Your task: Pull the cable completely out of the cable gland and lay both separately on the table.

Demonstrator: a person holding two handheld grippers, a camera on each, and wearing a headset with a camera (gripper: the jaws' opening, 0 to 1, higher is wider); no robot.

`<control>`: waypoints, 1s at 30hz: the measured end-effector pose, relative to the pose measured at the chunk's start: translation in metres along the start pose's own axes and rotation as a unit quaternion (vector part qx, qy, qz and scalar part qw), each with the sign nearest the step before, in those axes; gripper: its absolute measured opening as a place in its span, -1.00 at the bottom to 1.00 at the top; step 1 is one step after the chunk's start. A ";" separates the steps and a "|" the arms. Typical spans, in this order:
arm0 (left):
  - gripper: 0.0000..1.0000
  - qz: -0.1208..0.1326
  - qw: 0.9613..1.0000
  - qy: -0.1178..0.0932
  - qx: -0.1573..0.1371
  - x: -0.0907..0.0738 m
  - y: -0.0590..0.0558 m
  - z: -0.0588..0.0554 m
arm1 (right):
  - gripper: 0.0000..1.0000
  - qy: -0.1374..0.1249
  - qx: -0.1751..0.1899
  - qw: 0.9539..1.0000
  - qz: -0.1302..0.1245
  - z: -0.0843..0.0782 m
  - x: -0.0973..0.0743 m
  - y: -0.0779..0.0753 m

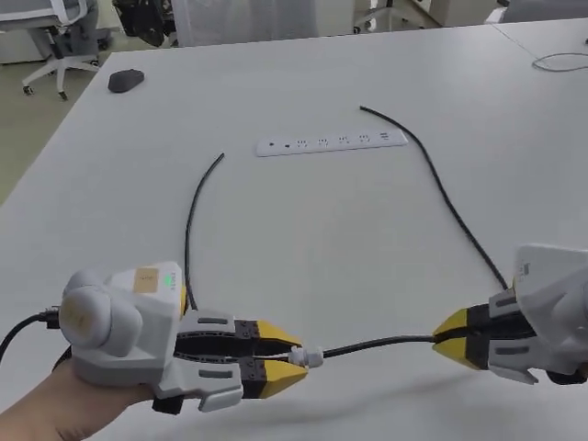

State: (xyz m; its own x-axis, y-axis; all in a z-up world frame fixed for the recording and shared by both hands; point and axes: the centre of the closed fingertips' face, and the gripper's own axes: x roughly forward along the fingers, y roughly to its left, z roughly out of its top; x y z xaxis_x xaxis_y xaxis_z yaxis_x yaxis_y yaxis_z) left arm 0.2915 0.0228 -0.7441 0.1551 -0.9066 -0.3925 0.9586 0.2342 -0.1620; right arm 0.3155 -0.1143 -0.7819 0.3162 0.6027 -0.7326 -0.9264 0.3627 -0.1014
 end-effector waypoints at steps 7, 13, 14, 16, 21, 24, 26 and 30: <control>-0.70 0.001 1.000 0.009 -0.001 -0.002 0.001 -0.005 | -1.00 0.030 0.051 0.998 -0.037 -0.036 -0.011 -0.021; -0.70 -0.003 1.000 0.018 0.001 -0.002 -0.002 -0.008 | -1.00 0.068 0.070 0.993 -0.068 -0.062 -0.013 -0.031; -0.70 -0.003 1.000 0.019 0.004 -0.001 -0.002 -0.008 | -1.00 0.079 0.071 0.992 -0.071 -0.067 -0.014 -0.032; -0.70 -0.003 1.000 0.020 0.003 -0.001 -0.002 -0.008 | -1.00 0.076 0.070 0.992 -0.068 -0.069 -0.014 -0.033; -0.70 0.004 1.000 0.023 0.003 -0.003 0.000 -0.009 | -0.93 0.049 0.093 0.992 -0.071 -0.060 -0.021 -0.035; -0.70 0.009 1.000 0.017 0.004 -0.005 0.001 -0.005 | -0.70 0.016 0.100 0.992 -0.070 -0.037 -0.025 -0.035; -0.70 0.010 1.000 0.016 0.005 -0.004 0.001 -0.003 | -0.67 0.000 0.102 0.993 -0.063 -0.021 -0.024 -0.031; -0.70 0.008 1.000 0.019 0.013 -0.002 -0.002 -0.001 | -0.66 -0.068 0.086 0.994 -0.030 0.037 -0.019 -0.014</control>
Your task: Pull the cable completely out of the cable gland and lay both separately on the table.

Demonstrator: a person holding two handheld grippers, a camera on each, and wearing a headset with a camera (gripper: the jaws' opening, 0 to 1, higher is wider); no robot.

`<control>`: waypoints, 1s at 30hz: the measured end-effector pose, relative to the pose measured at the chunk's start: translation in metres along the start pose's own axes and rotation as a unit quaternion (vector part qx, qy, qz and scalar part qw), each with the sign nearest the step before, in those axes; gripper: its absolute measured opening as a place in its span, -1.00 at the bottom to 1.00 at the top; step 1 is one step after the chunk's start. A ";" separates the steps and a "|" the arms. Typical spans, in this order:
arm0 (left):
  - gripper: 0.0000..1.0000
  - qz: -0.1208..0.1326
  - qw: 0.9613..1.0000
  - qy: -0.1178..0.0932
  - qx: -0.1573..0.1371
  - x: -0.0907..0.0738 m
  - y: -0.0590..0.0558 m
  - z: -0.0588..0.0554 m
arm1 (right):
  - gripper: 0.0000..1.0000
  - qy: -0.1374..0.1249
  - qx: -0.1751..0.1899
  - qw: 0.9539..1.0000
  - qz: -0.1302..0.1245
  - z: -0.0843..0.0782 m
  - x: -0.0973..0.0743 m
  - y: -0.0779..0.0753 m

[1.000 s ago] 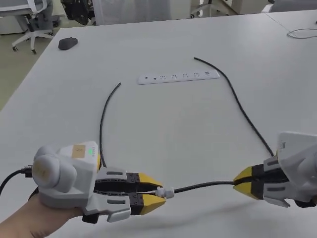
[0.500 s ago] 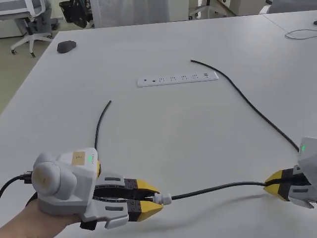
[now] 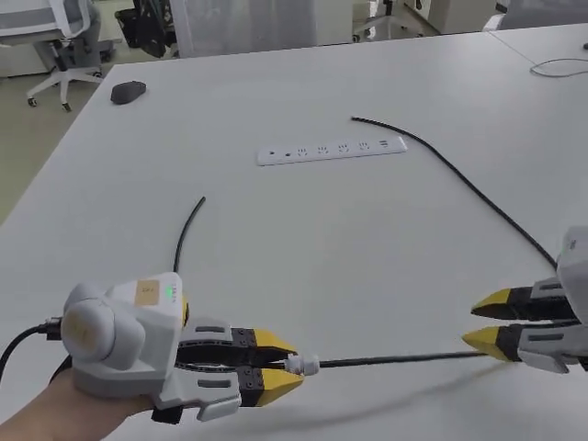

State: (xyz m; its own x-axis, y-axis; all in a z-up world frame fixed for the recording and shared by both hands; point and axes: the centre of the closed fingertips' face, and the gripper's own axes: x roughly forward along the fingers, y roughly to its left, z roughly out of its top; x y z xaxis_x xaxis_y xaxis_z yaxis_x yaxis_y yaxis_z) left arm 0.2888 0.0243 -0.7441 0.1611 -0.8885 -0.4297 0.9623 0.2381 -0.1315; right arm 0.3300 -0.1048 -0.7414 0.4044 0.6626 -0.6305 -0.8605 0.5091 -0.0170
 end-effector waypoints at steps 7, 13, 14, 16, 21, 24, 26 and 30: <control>-0.70 0.000 1.000 0.000 0.006 0.001 -0.001 0.004 | -0.59 -0.009 -0.057 0.994 0.092 0.044 0.029 0.063; -0.70 0.002 1.000 -0.004 0.015 0.001 -0.002 0.009 | -0.67 0.000 -0.079 0.988 0.131 0.049 0.052 0.091; -0.70 0.002 1.000 -0.005 0.015 0.001 -0.002 0.010 | -0.70 0.003 -0.084 0.988 0.131 0.048 0.055 0.093; -0.70 0.002 1.000 -0.005 0.016 0.001 -0.003 0.010 | -0.80 0.007 -0.094 0.986 0.135 0.047 0.058 0.096; -0.70 0.004 1.000 -0.006 0.017 0.000 -0.003 0.010 | -0.99 0.006 -0.115 0.984 0.133 0.048 0.060 0.096; -0.70 0.003 1.000 -0.005 0.019 0.001 -0.003 0.010 | -1.00 0.012 -0.120 0.984 0.133 0.045 0.059 0.096; -0.70 0.002 1.000 -0.004 0.019 0.002 -0.004 0.009 | -1.00 0.013 -0.122 0.983 0.133 0.044 0.059 0.096; -0.70 0.001 1.000 -0.006 0.019 0.004 -0.004 0.010 | -1.00 0.016 -0.118 0.985 0.129 0.042 0.059 0.095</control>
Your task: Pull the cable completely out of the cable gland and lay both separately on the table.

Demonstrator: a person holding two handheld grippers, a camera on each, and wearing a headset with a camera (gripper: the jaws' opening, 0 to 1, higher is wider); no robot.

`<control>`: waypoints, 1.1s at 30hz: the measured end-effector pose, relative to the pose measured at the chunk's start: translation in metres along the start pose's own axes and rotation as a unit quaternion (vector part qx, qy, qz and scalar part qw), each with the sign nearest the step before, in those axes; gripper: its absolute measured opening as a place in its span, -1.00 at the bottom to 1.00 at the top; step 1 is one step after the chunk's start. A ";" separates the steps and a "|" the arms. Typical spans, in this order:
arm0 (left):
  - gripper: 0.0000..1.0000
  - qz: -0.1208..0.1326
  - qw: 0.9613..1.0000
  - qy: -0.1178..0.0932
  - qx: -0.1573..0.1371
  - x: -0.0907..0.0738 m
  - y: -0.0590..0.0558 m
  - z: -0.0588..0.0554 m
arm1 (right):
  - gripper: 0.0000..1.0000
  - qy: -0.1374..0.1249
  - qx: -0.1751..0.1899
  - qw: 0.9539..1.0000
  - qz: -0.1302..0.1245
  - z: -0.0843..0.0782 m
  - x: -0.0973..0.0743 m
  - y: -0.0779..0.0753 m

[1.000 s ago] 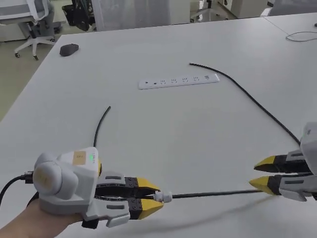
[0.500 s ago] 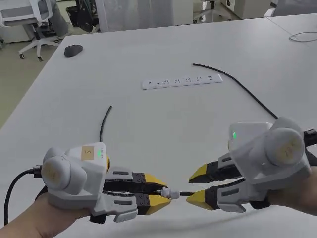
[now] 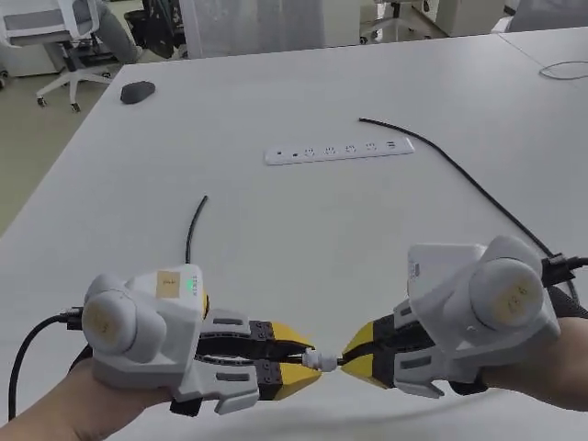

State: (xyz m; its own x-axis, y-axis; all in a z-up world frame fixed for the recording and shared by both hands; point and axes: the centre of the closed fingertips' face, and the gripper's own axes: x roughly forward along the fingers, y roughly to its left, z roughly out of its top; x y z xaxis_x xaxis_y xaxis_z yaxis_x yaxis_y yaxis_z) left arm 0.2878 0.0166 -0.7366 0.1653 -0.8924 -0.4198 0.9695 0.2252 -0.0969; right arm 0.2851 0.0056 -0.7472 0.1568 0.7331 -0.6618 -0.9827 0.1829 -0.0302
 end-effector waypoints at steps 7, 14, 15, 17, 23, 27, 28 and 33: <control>-0.70 0.008 1.000 -0.001 -0.005 -0.007 0.007 -0.002 | -1.00 0.034 0.035 0.998 -0.031 -0.027 -0.013 -0.013; -0.70 0.011 1.000 0.003 0.001 -0.008 0.012 -0.004 | -1.00 0.049 0.072 0.994 -0.063 -0.056 -0.033 -0.028; -0.70 0.012 1.000 0.003 0.000 -0.008 0.012 -0.005 | -1.00 0.051 0.075 0.993 -0.071 -0.060 -0.036 -0.031; -0.70 0.013 1.000 0.005 -0.001 -0.008 0.013 -0.006 | -1.00 0.064 0.093 0.990 -0.088 -0.073 -0.043 -0.037; -0.70 0.015 1.000 0.008 -0.006 -0.008 0.014 -0.008 | -1.00 0.075 0.151 0.979 -0.114 -0.103 -0.062 -0.051; -0.70 0.015 1.000 0.010 -0.009 -0.008 0.015 -0.010 | -1.00 0.081 0.163 0.975 -0.123 -0.120 -0.071 -0.058; -0.70 0.016 1.000 0.011 -0.007 -0.008 0.015 -0.010 | -1.00 0.083 0.165 0.975 -0.126 -0.124 -0.072 -0.059; -0.70 0.016 1.000 0.013 -0.008 -0.008 0.015 -0.011 | -1.00 0.111 0.178 0.969 -0.133 -0.149 -0.077 -0.061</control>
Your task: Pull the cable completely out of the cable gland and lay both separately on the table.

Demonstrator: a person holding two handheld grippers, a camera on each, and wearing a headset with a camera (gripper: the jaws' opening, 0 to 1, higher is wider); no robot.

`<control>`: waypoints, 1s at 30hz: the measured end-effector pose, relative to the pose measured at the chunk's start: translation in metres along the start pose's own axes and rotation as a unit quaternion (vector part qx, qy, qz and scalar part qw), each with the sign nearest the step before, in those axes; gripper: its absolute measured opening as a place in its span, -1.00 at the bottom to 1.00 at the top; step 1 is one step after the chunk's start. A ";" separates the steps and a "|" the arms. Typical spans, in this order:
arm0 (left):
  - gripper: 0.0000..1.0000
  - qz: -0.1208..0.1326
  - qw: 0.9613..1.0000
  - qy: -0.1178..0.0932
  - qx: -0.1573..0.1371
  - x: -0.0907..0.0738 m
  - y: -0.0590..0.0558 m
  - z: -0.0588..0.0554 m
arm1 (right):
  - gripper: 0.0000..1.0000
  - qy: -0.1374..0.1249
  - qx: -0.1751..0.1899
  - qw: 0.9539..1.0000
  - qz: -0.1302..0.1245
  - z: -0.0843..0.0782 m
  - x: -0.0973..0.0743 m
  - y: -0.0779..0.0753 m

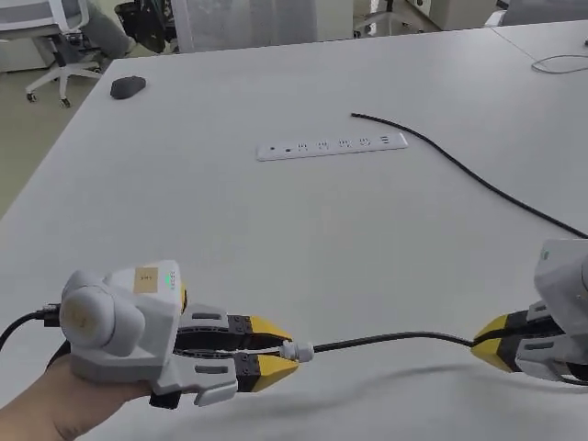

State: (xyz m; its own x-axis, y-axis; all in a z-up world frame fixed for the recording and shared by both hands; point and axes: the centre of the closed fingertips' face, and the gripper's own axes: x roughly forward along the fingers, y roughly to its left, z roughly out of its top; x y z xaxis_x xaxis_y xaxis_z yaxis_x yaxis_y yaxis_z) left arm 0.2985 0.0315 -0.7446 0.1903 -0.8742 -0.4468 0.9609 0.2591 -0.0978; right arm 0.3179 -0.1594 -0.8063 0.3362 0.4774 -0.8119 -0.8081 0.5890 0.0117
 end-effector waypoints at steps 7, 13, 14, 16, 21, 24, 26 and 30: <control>-0.70 0.002 1.000 0.004 0.003 -0.001 0.001 -0.002 | -0.99 -0.002 -0.014 1.000 -0.004 0.002 -0.002 0.001; -0.70 0.001 1.000 0.005 0.007 -0.002 0.001 0.000 | -0.66 -0.066 -0.009 0.996 0.060 0.047 -0.013 0.027; -0.70 0.001 1.000 0.004 0.008 -0.001 0.000 0.000 | -0.66 -0.083 -0.007 0.994 0.072 0.059 -0.015 0.034; -0.70 -0.002 1.000 0.002 0.010 0.000 -0.002 0.002 | -0.65 -0.107 -0.022 0.989 0.095 0.082 -0.018 0.053; -0.70 -0.005 1.000 0.003 0.012 0.002 -0.005 0.003 | -0.71 -0.120 -0.075 0.983 0.121 0.115 -0.008 0.088; -0.70 -0.009 1.000 0.004 0.014 0.002 -0.007 0.003 | -0.73 -0.115 -0.087 0.979 0.146 0.121 0.006 0.103; -0.70 -0.011 1.000 0.008 0.020 0.002 -0.007 0.003 | -0.72 -0.111 -0.101 0.978 0.146 0.127 0.015 0.109; -0.70 -0.012 1.000 0.004 0.020 0.002 -0.009 0.005 | -0.79 -0.106 -0.130 0.973 0.155 0.134 0.025 0.121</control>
State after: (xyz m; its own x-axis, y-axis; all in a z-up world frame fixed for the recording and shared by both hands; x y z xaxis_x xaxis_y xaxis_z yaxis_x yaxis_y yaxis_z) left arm 0.2913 0.0255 -0.7397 0.1658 -0.8766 -0.4518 0.9724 0.2216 -0.0731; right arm 0.2935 0.0116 -0.7467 0.1261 0.7465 -0.6533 -0.9726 0.2228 0.0669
